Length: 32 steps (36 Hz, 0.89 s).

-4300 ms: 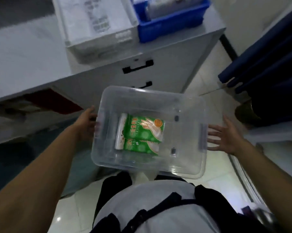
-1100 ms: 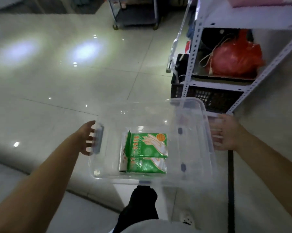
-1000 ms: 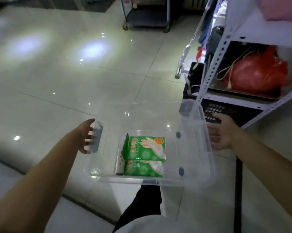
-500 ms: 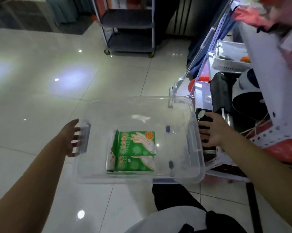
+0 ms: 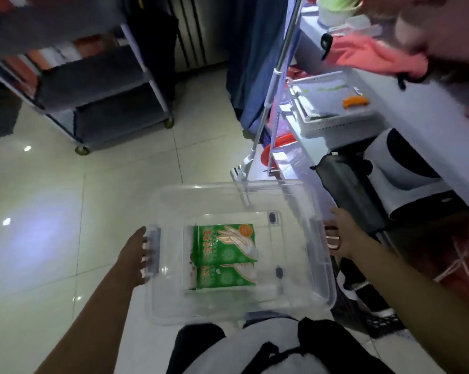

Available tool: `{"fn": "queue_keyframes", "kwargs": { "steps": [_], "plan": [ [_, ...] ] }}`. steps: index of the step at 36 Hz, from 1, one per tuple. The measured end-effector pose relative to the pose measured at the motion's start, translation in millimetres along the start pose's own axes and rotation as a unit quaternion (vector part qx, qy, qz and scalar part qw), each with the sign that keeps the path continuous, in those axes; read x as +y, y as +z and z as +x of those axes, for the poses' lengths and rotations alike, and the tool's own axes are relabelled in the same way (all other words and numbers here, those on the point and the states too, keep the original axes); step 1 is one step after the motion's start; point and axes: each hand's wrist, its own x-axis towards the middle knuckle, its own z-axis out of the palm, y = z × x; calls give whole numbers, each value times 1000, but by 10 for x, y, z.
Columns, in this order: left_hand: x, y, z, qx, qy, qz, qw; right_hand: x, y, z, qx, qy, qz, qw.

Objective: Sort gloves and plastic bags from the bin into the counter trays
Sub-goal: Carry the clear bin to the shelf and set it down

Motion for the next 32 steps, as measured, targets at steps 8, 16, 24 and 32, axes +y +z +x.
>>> {"fn": "queue_keyframes", "kwargs": {
  "steps": [8, 16, 24, 32],
  "plan": [
    [1127, 806, 1164, -76, 14, 162, 984, -59, 295, 369, 96, -2, 157, 983],
    [2030, 1787, 2364, -178, 21, 331, 926, 530, 696, 442, 190, 94, 344, 915],
    [2551, 2476, 3343, -285, -8, 470, 835, 1303, 1718, 587, 283, 112, 504, 808],
    [2478, 2922, 3957, -319, 9, 555, 768, 1596, 2602, 980, 395, 131, 516, 749]
  ]
}}
